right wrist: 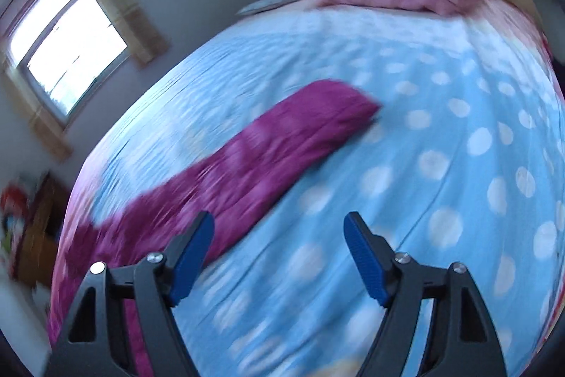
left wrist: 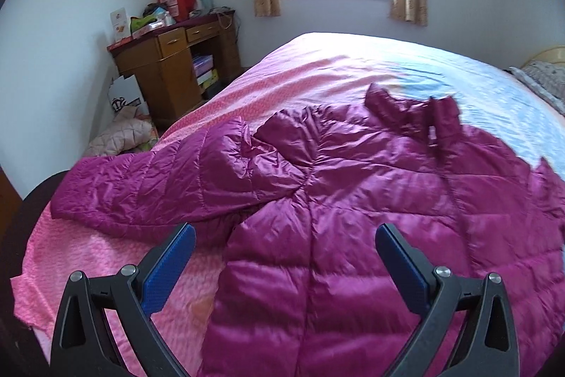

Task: Fold large clothes
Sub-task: 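Grasp the magenta jacket sleeve with the right gripper and fold it across the body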

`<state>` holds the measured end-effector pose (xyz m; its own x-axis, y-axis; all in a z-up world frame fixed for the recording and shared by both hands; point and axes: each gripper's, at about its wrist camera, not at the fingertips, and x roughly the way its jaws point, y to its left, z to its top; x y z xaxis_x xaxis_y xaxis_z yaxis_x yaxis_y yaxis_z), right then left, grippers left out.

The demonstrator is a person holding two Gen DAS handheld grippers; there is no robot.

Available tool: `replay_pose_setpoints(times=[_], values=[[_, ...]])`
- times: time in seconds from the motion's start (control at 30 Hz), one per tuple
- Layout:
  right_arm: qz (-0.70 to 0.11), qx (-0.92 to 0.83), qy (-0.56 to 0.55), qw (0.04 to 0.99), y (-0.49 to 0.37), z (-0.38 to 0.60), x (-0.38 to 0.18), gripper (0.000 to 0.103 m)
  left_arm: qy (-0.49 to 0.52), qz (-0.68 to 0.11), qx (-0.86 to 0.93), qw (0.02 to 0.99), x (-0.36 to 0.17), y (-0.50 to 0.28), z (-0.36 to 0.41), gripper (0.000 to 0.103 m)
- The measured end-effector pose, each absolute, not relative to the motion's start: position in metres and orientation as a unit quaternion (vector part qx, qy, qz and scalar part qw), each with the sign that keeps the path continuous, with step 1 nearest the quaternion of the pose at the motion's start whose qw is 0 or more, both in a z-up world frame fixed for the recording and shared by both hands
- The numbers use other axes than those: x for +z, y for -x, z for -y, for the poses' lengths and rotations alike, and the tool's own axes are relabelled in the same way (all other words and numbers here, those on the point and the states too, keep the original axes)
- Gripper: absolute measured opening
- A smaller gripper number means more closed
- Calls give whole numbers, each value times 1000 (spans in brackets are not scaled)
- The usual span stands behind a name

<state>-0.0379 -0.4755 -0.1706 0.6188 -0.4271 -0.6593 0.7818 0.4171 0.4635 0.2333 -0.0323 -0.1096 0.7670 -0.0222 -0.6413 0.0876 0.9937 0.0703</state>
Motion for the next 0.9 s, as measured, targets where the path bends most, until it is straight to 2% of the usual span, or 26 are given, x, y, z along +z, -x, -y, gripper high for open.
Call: replay_pose_setpoints(times=[0.2,0.27,0.37,0.43,0.47,0.5,0.53,0.57,0.73,0.9], values=[[-204,-433,-459,749,55,557,-197,79,-48,-341,-16,939,-135,-253,38,102],[-190,-447,-445,753,55,562,-192,79,-50,-352,-14,935,-145,-256,40,102],[-210,-457,-431,749,43,566,-191,79,-51,-393,-14,918,-158,-265,42,102],[-240,-474,-393,751,28,568,-192,61,-48,-396,-17,917,-159,-266,41,102],[-263,-474,-372,753,19,564,-192,34,-45,-397,-19,917,-160,-267,40,102],[-269,-467,-370,757,15,562,-194,26,-41,-400,-22,915,-161,-269,38,102],[-268,-465,-370,758,17,565,-195,24,-37,-402,-24,915,-162,-269,37,102],[-264,-462,-373,760,20,565,-194,16,-34,-403,-27,914,-163,-270,36,102],[-234,-466,-349,779,22,554,-170,11,-13,-408,-41,912,-164,-272,32,102],[-177,-456,-225,843,13,490,-87,11,-8,-404,-46,914,-164,-269,31,102]])
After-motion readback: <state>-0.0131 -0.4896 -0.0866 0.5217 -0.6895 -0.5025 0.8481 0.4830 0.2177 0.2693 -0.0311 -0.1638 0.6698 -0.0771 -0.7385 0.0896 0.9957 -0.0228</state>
